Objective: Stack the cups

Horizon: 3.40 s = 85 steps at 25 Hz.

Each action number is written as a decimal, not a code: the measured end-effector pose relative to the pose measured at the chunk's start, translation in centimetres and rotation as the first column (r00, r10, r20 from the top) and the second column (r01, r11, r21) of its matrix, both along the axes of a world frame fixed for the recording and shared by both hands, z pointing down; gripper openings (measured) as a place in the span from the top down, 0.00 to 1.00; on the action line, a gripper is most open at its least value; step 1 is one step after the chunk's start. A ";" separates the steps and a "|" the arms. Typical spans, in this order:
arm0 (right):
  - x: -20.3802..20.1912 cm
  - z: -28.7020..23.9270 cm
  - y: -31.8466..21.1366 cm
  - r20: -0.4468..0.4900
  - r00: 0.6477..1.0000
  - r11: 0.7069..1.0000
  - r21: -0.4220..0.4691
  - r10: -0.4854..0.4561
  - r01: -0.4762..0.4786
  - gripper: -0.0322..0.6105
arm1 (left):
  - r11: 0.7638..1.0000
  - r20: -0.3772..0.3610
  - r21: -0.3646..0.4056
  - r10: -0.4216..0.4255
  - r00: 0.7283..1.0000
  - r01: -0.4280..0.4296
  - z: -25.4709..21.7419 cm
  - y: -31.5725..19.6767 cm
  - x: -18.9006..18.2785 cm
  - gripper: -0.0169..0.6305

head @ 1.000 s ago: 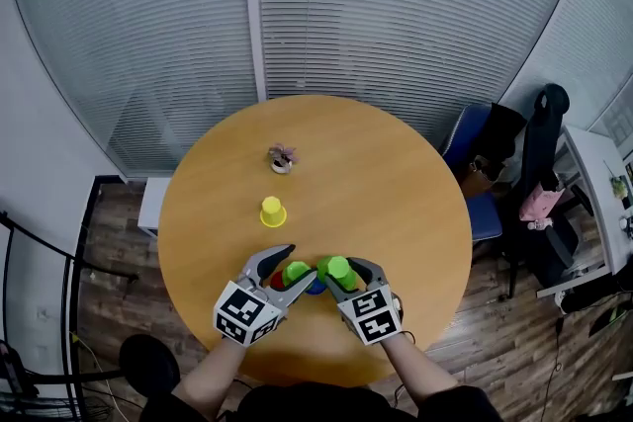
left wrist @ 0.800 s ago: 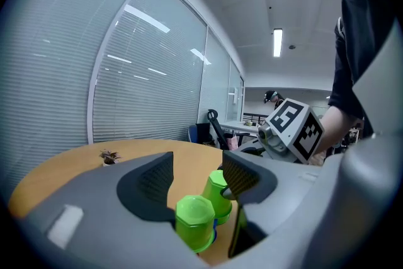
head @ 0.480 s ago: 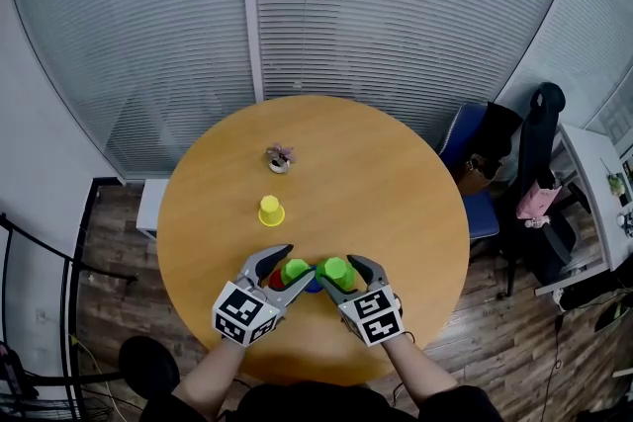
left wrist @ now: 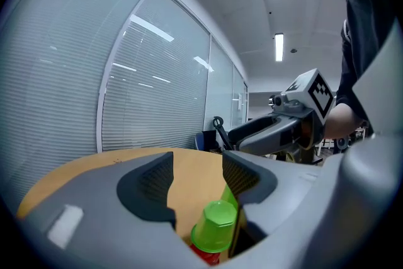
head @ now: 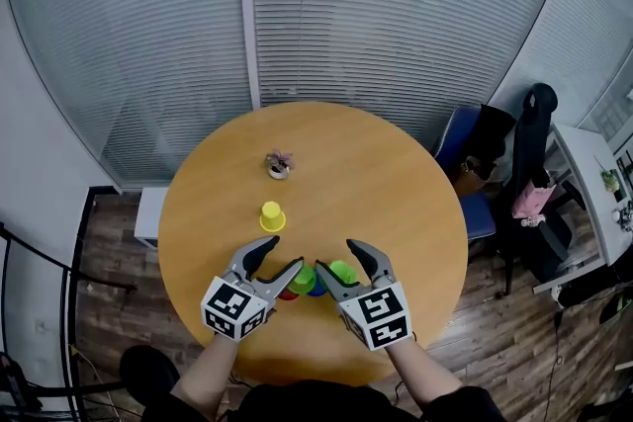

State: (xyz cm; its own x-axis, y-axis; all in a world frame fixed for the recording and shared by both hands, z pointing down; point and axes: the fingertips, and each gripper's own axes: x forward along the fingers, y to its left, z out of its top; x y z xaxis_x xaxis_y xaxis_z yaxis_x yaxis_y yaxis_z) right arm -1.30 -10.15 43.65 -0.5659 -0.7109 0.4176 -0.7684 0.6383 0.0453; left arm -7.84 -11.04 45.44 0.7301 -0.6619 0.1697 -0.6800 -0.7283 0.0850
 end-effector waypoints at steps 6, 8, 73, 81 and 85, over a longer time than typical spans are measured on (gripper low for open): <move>-4.2 -1.5 1.3 0.048 0.998 0.999 0.039 -0.028 0.027 0.56 | 1.000 0.023 0.009 -0.004 1.000 0.004 0.5 -1.3 -3.4 0.59; -5.5 -1.4 1.6 0.053 0.998 0.999 0.037 -0.030 0.028 0.56 | 1.000 0.031 0.010 0.004 1.000 -0.004 0.9 -1.7 -4.4 0.59; -4.7 -0.4 3.2 0.143 0.984 0.994 -0.038 0.106 -0.101 0.56 | 0.990 0.115 -0.066 0.134 0.984 -0.127 6.4 -9.7 -3.0 0.59; -2.1 -0.4 6.3 0.154 0.980 0.992 -0.043 0.127 -0.122 0.56 | 0.979 0.118 -0.054 0.203 0.972 -0.198 1.1 -5.7 0.1 0.59; -1.0 -0.5 7.2 0.154 0.980 0.992 -0.039 0.126 -0.121 0.56 | 0.967 0.127 -0.062 0.252 0.959 -0.246 0.0 -3.5 2.3 0.59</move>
